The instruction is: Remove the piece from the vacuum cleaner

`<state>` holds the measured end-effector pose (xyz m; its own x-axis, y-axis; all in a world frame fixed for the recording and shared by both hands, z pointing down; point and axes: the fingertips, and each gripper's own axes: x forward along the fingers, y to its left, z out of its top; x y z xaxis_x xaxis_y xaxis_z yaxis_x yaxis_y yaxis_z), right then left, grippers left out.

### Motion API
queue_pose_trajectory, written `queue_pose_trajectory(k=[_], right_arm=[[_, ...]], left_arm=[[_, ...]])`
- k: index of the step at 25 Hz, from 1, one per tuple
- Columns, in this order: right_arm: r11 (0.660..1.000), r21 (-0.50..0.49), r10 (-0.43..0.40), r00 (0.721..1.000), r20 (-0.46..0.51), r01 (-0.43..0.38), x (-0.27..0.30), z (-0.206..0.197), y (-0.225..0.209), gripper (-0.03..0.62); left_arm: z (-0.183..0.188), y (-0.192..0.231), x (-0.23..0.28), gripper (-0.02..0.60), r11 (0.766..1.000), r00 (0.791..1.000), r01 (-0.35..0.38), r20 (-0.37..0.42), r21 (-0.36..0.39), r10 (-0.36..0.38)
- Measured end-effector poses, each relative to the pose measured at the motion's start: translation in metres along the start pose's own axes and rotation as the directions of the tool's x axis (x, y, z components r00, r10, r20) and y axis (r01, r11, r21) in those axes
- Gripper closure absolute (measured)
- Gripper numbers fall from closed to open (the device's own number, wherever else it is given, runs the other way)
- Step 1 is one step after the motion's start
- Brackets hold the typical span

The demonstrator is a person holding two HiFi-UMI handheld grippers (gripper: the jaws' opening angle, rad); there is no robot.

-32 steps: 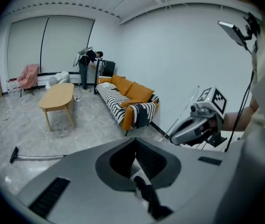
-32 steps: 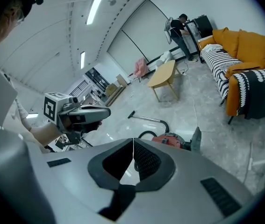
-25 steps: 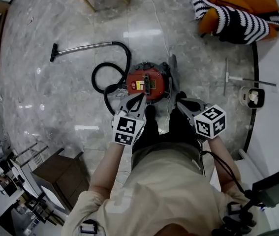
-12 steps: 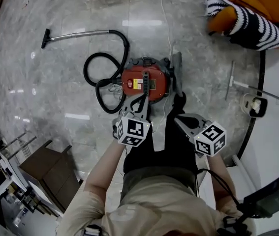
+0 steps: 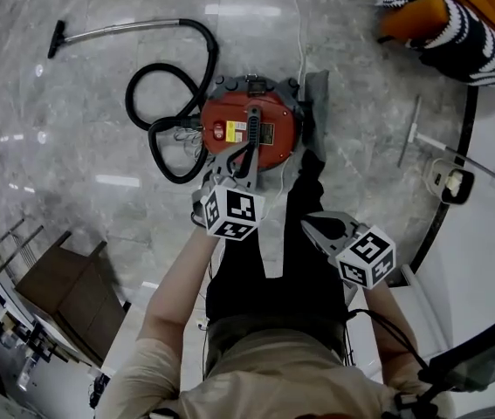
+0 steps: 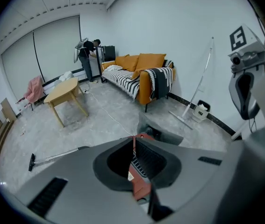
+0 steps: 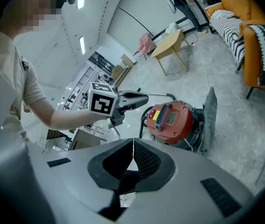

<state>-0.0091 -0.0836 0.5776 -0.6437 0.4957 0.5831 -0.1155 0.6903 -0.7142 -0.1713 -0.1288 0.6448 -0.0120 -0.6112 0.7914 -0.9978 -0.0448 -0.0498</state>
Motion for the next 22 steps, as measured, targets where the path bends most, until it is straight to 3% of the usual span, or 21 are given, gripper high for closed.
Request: queue_pose_trajectory(k=[4,10,13,17,22], right_arm=[[0.999,0.007,-0.042,0.999,-0.019,0.042,0.01,-0.006,-0.033,0.591],[0.98,0.028,-0.197,0.98,0.011,0.197,0.01,0.005,-0.104,0.591],[0.953,0.045,-0.3,0.954,0.031,0.298,0.009,0.015,-0.141,0.591],[0.891,0.054,-0.452,0.89,0.053,0.45,0.008,0.024,-0.185,0.588],[0.881,0.11,-0.465,0.885,0.028,0.46,0.029,0.026,-0.217,0.446]], left_arm=[[-0.018,0.0,0.03,0.562,1.0,1.0,-0.006,-0.023,-0.013,0.005],[-0.042,0.006,0.064,0.391,0.996,0.995,-0.056,-0.082,-0.076,0.05],[-0.053,0.008,0.079,0.36,0.993,0.99,-0.074,-0.124,-0.095,0.062],[-0.066,0.007,0.094,0.36,0.992,0.984,-0.082,-0.164,-0.098,0.065],[-0.065,0.007,0.095,0.362,0.99,0.986,-0.092,-0.147,-0.109,0.076]])
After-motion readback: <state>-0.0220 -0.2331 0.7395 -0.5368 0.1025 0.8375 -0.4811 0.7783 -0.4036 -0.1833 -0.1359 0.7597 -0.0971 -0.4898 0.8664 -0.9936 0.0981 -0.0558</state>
